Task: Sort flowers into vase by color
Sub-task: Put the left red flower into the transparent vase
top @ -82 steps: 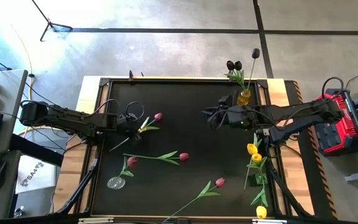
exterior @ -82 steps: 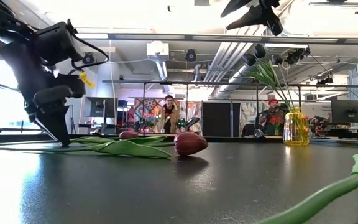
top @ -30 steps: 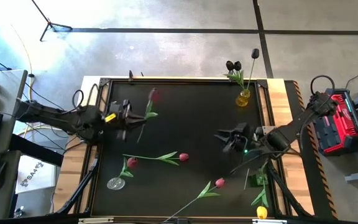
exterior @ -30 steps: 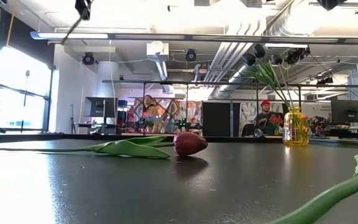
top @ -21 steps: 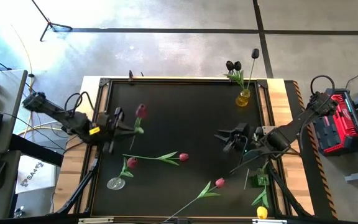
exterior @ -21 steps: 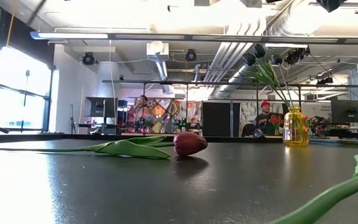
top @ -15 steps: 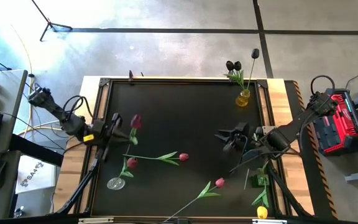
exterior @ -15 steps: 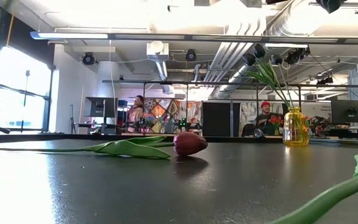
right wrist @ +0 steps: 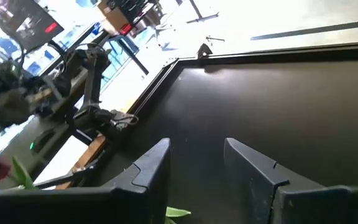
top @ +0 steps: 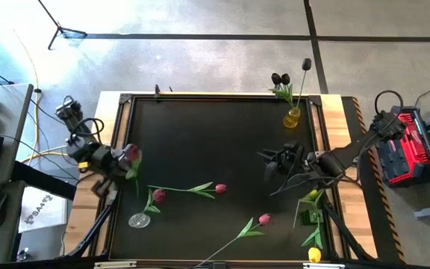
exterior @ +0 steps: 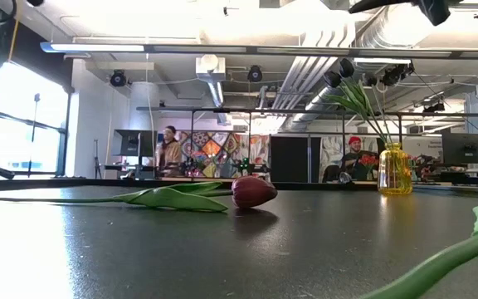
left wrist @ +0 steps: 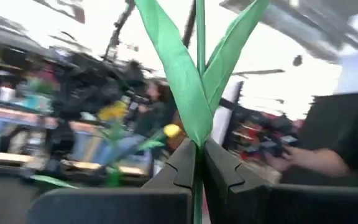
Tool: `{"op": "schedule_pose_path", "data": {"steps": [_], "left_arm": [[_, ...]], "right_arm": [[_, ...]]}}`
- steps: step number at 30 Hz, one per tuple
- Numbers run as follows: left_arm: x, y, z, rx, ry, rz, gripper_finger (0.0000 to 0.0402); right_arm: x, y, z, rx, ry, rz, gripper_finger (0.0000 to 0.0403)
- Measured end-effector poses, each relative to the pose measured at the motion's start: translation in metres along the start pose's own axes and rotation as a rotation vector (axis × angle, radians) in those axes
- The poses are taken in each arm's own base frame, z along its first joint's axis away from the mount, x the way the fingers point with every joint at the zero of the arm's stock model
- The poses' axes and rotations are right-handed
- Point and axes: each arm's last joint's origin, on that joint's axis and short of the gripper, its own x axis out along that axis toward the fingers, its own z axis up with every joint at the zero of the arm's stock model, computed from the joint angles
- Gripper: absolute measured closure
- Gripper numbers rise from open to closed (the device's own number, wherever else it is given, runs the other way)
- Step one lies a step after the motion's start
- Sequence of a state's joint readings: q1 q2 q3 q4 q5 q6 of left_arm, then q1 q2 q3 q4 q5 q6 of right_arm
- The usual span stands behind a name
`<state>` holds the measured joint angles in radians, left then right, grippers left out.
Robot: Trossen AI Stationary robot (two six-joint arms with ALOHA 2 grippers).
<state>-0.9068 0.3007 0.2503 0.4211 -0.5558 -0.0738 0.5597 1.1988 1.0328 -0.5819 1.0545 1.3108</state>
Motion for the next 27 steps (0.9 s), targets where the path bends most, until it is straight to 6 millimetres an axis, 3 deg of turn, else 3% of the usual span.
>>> {"op": "schedule_pose_path", "data": {"steps": [11,17,27], "left_arm": [[-0.020,-0.010,-0.045,-0.069,0.150,-0.178,0.0401],[-0.022,-0.011,-0.042,-0.024,0.083,-0.201,0.0401],[-0.018,-0.021,-0.046,-0.085,0.096,-0.235,0.0401]], "right_arm": [[0.014,-0.003,0.009,0.110,-0.028,-0.046,0.0265],[0.015,-0.003,0.010,0.125,-0.034,-0.042,0.0265],[0.037,-0.003,-0.002,0.154,-0.032,-0.109,0.0265]]}}
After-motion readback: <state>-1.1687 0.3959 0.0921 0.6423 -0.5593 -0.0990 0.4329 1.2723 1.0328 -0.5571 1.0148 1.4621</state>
